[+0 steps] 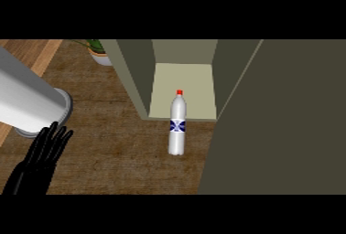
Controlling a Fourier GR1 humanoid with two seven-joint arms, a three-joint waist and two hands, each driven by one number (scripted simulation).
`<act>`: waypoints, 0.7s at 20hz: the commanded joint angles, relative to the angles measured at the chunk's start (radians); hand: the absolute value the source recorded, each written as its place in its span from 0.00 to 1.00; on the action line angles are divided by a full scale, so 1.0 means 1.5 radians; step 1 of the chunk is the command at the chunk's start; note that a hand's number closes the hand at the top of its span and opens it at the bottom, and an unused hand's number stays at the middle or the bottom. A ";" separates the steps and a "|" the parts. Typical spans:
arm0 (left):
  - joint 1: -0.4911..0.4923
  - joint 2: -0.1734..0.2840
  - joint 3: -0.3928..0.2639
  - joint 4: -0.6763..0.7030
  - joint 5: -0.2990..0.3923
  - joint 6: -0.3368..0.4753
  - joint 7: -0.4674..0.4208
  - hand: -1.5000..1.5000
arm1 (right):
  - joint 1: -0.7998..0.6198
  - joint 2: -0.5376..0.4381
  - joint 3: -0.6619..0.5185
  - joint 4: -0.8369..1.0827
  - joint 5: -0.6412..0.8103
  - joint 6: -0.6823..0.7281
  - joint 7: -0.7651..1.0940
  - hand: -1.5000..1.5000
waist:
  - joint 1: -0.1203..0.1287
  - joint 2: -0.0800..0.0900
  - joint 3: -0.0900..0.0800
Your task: Pick up the bottled water, place it into the cabinet and close the cabinet
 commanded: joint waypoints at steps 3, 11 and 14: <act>0.051 0.061 0.025 -0.065 0.011 -0.020 0.004 0.00 | -0.082 0.016 0.125 -0.115 0.163 -0.100 0.057 1.00 | -0.001 -0.005 -0.001; 0.081 0.106 0.064 -0.109 0.044 -0.032 0.025 0.00 | -0.294 0.118 0.294 0.024 0.261 -0.244 0.093 1.00 | 0.007 -0.004 -0.002; 0.097 0.117 0.085 -0.119 0.061 -0.045 0.018 0.00 | -0.377 0.204 0.352 0.081 0.344 -0.323 0.128 1.00 | 0.008 -0.002 -0.002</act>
